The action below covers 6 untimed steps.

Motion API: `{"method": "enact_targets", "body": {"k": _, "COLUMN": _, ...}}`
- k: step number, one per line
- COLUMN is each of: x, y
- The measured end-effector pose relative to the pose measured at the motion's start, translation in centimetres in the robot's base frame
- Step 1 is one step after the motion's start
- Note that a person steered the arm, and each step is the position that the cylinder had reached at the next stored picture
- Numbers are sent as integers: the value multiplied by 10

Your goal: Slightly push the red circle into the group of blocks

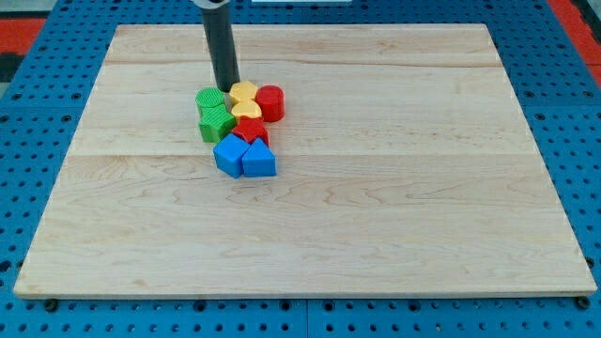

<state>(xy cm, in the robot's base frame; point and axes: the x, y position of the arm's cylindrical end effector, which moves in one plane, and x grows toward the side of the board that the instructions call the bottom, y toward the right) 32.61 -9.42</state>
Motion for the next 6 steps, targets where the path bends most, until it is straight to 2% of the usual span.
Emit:
{"method": "enact_targets", "body": {"k": 1, "x": -13, "y": -11}}
{"method": "enact_targets", "body": {"k": 2, "x": -19, "y": 38}}
{"method": "enact_targets", "body": {"k": 3, "x": -4, "y": 85}}
{"method": "enact_targets", "body": {"k": 4, "x": 17, "y": 79}}
{"method": "enact_targets", "body": {"k": 6, "x": 28, "y": 73}}
